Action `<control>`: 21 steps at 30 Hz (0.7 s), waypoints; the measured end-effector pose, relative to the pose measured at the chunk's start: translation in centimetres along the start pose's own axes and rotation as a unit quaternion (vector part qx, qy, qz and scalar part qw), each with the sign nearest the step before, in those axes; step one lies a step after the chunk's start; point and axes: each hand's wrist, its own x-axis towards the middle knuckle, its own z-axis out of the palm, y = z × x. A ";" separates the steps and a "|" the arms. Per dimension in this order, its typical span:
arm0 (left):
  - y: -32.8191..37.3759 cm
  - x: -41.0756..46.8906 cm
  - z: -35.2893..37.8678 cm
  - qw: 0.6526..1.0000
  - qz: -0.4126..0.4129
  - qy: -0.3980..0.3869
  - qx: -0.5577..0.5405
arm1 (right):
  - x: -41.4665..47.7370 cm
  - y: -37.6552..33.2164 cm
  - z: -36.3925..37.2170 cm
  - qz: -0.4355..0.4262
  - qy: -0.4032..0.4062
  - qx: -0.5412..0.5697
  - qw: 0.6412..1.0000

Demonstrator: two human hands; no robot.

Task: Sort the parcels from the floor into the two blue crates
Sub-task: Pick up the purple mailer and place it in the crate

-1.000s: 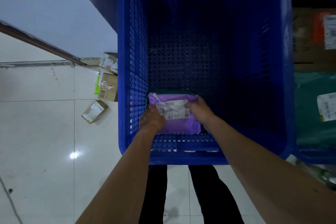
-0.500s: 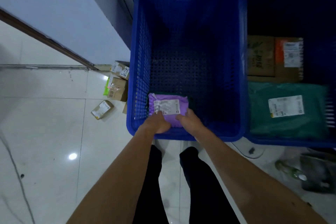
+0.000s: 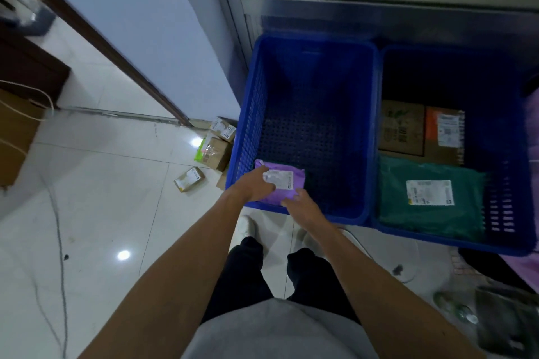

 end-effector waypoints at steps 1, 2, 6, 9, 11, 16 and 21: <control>-0.5 -0.6 -0.6 1.000 -0.007 0.010 -0.005 | -0.1 -0.4 0.4 -0.007 -0.005 -0.001 1.000; -0.9 -1.2 -1.2 1.000 -0.010 0.022 -0.018 | -0.4 -1.1 0.6 -0.015 -0.004 -0.003 1.000; -3.7 -3.2 -3.3 0.991 -0.044 0.058 -0.108 | -1.0 -3.4 1.7 -0.021 -0.016 -0.020 0.999; -5.8 -4.1 -5.1 0.987 -0.056 0.071 -0.132 | -0.8 -5.3 3.0 -0.024 -0.006 0.007 1.000; -7.5 -4.3 -6.2 0.985 -0.058 0.080 -0.142 | -0.5 -6.5 4.2 -0.029 0.000 0.004 1.000; -14.2 -3.0 -8.3 0.980 -0.076 0.079 -0.164 | -0.4 -9.6 8.2 -0.023 0.017 -0.070 0.997; -23.0 -0.7 -9.9 0.978 -0.076 0.034 -0.189 | 1.1 -12.2 16.4 -0.010 0.052 -0.110 0.992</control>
